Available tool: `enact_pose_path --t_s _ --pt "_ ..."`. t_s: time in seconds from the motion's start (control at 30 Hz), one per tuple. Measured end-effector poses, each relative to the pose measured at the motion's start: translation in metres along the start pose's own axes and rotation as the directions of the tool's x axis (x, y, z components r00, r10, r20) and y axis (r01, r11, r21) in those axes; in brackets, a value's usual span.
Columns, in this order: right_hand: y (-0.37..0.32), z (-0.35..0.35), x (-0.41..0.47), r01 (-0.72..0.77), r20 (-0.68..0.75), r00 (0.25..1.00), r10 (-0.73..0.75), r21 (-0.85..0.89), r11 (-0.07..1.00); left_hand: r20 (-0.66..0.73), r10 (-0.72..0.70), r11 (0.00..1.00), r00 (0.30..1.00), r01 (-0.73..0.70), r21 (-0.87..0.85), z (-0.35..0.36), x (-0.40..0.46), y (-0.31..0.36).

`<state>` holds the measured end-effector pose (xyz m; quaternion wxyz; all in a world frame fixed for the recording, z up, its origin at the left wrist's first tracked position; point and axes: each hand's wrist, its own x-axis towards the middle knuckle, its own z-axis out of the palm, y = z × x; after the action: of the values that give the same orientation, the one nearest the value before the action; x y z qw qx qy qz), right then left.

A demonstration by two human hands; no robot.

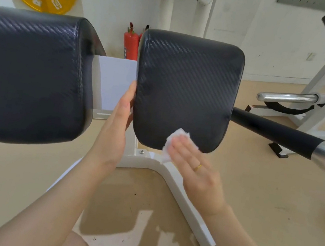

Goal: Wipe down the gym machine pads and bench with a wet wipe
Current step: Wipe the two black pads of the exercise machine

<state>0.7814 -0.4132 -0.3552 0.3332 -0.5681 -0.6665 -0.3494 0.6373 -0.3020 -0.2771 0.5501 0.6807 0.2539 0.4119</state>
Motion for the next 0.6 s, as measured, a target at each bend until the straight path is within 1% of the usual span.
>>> enact_pose_path --t_s 0.07,0.13,0.17,0.2,0.27,0.3,0.37,0.4,0.43,0.47,0.5,0.57,0.6 --pt "0.0 0.0 -0.007 0.031 0.03 0.999 -0.031 0.007 0.999 0.012 0.022 1.0 1.0 -0.022 -0.019 0.002 -0.003 -0.001" --pt "0.013 -0.006 0.0 0.008 -0.009 1.0 -0.008 -0.014 1.0 0.007 0.024 0.998 1.0 -0.023 -0.056 0.002 -0.003 0.0" --pt "0.023 -0.01 0.008 -0.024 -0.051 0.998 0.022 -0.039 0.999 0.013 0.026 0.998 1.0 -0.026 -0.049 0.002 0.002 -0.001" --pt "0.033 -0.014 0.015 -0.069 -0.098 0.993 0.063 -0.062 0.996 0.005 -0.004 0.999 1.0 0.004 -0.047 0.001 0.008 -0.002" --pt "0.048 -0.019 0.021 -0.178 -0.179 0.971 0.159 -0.095 0.979 -0.056 -0.092 0.994 0.994 0.088 -0.058 -0.006 0.02 -0.012" --pt "0.053 -0.02 0.021 -0.21 -0.208 0.961 0.185 -0.106 0.972 -0.055 -0.09 0.996 0.994 0.088 -0.034 -0.008 0.021 -0.015" --pt "0.049 -0.021 0.014 -0.221 -0.194 0.961 0.197 -0.114 0.969 -0.03 -0.055 0.998 0.998 0.054 -0.022 -0.009 0.015 -0.013" --pt "0.04 -0.019 0.009 -0.226 -0.166 0.964 0.209 -0.094 0.97 -0.023 -0.034 0.998 0.999 0.033 -0.047 -0.008 0.012 -0.011" --pt "0.027 -0.015 0.005 -0.245 -0.136 0.962 0.237 -0.042 0.969 0.003 -0.01 0.999 1.0 0.01 -0.054 -0.007 0.007 -0.008" --pt "0.012 -0.012 -0.002 -0.232 -0.094 0.968 0.233 0.023 0.972 0.025 0.039 0.999 0.999 -0.038 -0.039 -0.006 0.001 -0.009" --pt "-0.003 -0.006 -0.007 -0.169 -0.067 0.983 0.172 0.048 0.984 0.023 0.073 0.997 0.997 -0.072 -0.025 -0.005 -0.002 -0.009" --pt "-0.017 -0.001 -0.013 -0.07 -0.056 0.995 0.076 0.113 0.991 0.036 0.077 0.996 0.996 -0.075 -0.056 -0.006 -0.005 -0.009" --pt "-0.015 -0.002 -0.006 -0.099 -0.08 0.991 0.111 0.143 0.985 0.017 0.088 0.994 0.996 -0.087 -0.065 -0.006 -0.001 -0.011"
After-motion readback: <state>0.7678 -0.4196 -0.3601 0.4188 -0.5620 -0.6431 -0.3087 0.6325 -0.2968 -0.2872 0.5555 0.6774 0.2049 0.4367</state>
